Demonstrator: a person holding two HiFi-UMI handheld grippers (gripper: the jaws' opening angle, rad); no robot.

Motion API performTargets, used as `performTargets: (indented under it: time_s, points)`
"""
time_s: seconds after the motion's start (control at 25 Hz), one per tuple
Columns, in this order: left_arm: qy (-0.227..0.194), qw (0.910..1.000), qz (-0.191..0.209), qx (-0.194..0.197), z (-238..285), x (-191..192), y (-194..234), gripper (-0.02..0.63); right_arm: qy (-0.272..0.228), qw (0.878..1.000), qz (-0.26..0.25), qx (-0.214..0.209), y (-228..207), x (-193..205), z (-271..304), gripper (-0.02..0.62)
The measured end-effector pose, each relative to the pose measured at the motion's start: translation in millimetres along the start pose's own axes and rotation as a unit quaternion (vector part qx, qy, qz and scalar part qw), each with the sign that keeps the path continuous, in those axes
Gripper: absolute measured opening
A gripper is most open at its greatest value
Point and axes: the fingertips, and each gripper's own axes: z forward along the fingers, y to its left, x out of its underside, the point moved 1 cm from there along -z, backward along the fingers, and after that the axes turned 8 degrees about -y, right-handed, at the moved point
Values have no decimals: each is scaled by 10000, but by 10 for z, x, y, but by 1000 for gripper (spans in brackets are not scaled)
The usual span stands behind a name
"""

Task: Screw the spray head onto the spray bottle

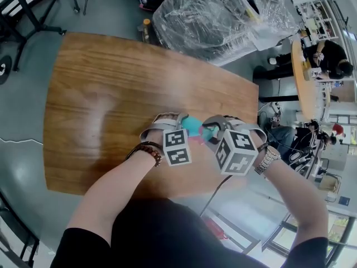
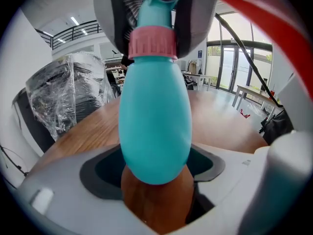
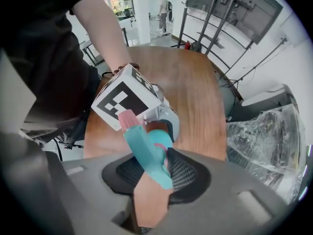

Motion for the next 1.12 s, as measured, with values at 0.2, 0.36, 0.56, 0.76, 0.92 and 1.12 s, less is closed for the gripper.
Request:
performTargets:
  time_s: [0.2,0.36,0.56,0.76,0.92,1.12]
  points:
    - [-260,9996,-100,-59,-26,-9,-15,412,-87,9997,233,-82,4,-7,-8,123]
    - [-615,9973,-335,-224,-60,-8,-14,413,-223,9923,1209,-137,-34,-31,-14,123]
    - [-448,9979,-355,-317,-51,-10,-11,409,-347,9642,2629,90,-106,20,-30,123]
    - [-291,9989,-253,-266,-50,29,-17,422,-430,9695,2402,245,-71,-44,-20,142]
    - [-85,9993,-130,-335,-89,121,-3,472,-457,9746,2165,336,-37,-68,-63,241]
    - [-27,9988,-141,-475,-278,149,11,476,-752,9706,2188,671,-49,-44,-272,241]
